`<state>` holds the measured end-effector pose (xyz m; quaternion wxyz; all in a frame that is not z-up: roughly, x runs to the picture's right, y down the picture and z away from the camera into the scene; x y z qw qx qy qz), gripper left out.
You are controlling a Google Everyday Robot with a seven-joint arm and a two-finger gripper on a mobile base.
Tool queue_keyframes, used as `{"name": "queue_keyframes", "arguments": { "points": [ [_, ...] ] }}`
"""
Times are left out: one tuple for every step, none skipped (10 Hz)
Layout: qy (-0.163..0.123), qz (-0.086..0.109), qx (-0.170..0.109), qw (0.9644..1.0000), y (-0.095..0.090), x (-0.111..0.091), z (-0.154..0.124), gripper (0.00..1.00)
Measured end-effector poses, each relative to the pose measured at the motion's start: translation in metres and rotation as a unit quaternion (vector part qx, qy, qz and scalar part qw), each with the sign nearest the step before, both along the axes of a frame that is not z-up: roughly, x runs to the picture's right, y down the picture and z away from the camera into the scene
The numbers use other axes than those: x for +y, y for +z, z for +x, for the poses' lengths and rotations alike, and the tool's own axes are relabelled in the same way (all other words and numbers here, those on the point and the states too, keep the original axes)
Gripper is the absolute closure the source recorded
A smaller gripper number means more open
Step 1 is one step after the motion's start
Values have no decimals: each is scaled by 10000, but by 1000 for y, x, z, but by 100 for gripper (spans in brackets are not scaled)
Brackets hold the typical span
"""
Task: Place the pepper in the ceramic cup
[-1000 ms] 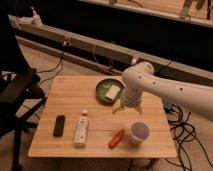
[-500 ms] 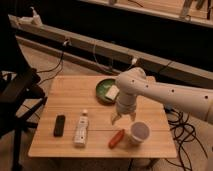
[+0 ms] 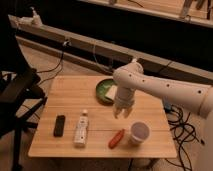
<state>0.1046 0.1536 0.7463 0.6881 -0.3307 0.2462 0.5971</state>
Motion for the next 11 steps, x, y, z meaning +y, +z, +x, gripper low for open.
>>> {"name": "queue_keyframes", "arguments": {
  "points": [
    [3,-1,7,10000,-6,12,8,51],
    [-10,-2,15,10000,-16,24,10,41],
    [-42,-13,46,10000,-22,32,7,31],
    [-70,-33,72,9999,-24,37,5,24],
    [-93,-63,80,9999,-21,39,1,20],
    [-138,-125,92,9998,-15,40,-3,20],
    [-182,-203,102,9996,-5,39,-7,20],
    [-213,-284,95,9993,9,35,-12,20],
    [-243,-367,67,9990,22,32,-18,20],
    [-255,-451,28,9987,35,31,-24,20],
    [-238,-552,1,9982,45,33,-26,20]
  ]
}}
